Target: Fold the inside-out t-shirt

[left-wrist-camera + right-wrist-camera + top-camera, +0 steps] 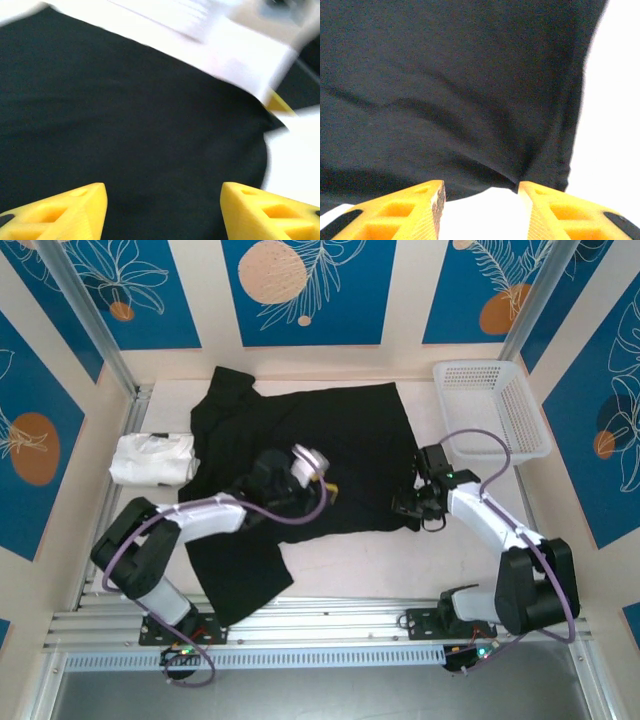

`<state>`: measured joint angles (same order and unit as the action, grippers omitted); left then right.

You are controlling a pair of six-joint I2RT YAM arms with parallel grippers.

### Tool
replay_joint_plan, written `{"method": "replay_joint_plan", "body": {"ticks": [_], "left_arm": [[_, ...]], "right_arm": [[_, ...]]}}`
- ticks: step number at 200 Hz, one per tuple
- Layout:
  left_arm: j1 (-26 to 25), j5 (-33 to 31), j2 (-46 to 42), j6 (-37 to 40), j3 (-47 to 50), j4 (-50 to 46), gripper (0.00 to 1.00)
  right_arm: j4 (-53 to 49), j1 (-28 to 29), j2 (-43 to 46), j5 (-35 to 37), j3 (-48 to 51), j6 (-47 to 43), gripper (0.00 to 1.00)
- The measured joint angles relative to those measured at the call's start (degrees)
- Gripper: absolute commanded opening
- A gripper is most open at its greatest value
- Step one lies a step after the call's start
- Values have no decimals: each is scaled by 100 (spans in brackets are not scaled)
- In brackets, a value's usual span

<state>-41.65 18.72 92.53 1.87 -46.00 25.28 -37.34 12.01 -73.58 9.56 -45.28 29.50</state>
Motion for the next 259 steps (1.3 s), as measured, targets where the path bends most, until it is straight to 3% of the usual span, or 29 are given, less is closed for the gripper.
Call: {"method": "replay_joint_plan", "body": {"ticks": [41,70,92,108,137,171,221,259], "left_arm": [[-1056,-28,946,1250,-625,11,58],[-1408,-98,1556,1759,-1078,-155,58],[-1513,-160,1934,2037,-1331,-356,52],[-1528,-214,2103,2184,-1405,-461,45],[-1528,-289,2221,2396,-1460,-693,22],[-1526,-391,2221,2345,-1497,-822,0],[-1266,-160,1532,1543,-866,-553,0],[-704,339,938,623,-330,214,0]], "right_arm": [[146,-328,-149,76,96,238,43],[214,-393,-562,9,42,251,42],[216,-444,-898,-11,-92,247,39],[214,-459,-1078,-9,-216,212,31],[203,-466,-1207,-17,-354,96,10],[168,-463,-1062,-271,-361,-151,2],[83,-245,-522,-1239,-741,-599,0],[105,-151,-1189,-1858,-1451,-909,3]]}}
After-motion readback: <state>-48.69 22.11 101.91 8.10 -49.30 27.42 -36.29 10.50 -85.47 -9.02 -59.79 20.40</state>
